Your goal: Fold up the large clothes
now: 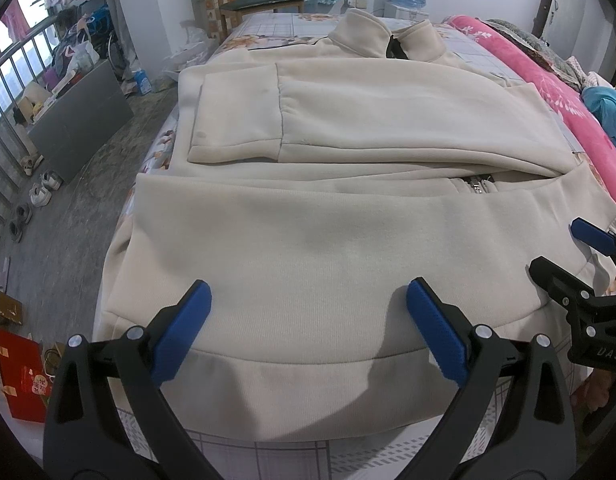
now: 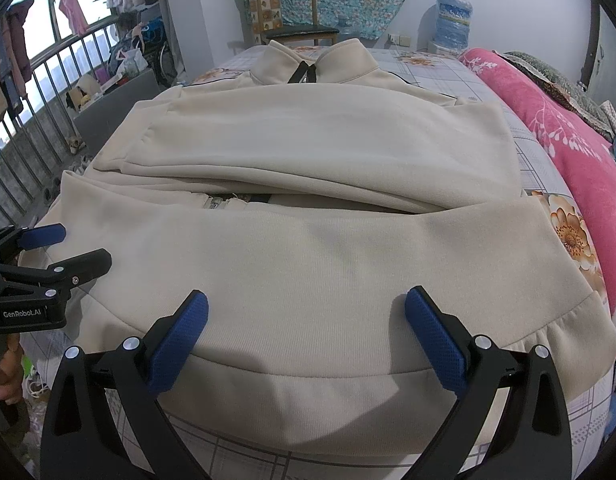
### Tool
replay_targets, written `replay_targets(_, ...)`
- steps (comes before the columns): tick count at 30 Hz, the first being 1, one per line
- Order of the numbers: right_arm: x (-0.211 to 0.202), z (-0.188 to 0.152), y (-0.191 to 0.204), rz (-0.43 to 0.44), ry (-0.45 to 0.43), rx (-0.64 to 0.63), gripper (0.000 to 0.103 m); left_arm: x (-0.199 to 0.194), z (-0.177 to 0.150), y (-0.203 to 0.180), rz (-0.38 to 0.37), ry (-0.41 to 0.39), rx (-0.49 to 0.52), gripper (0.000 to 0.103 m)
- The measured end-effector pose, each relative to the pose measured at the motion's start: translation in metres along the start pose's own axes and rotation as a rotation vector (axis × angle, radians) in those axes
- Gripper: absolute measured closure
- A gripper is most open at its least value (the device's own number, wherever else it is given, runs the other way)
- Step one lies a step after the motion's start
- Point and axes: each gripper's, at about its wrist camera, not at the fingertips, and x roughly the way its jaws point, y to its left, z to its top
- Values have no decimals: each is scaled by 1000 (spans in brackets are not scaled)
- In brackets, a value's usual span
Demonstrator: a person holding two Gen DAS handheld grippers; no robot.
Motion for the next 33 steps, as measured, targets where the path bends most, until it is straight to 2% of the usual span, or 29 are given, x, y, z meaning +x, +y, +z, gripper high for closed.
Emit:
replay_targets(13,0,0,0,-1,1,0,7,0,-1,1,3,3,-4,8)
replay_targets(33,1,0,-2,-2,28,-10,6,0,4,-4,48,25,-30,8)
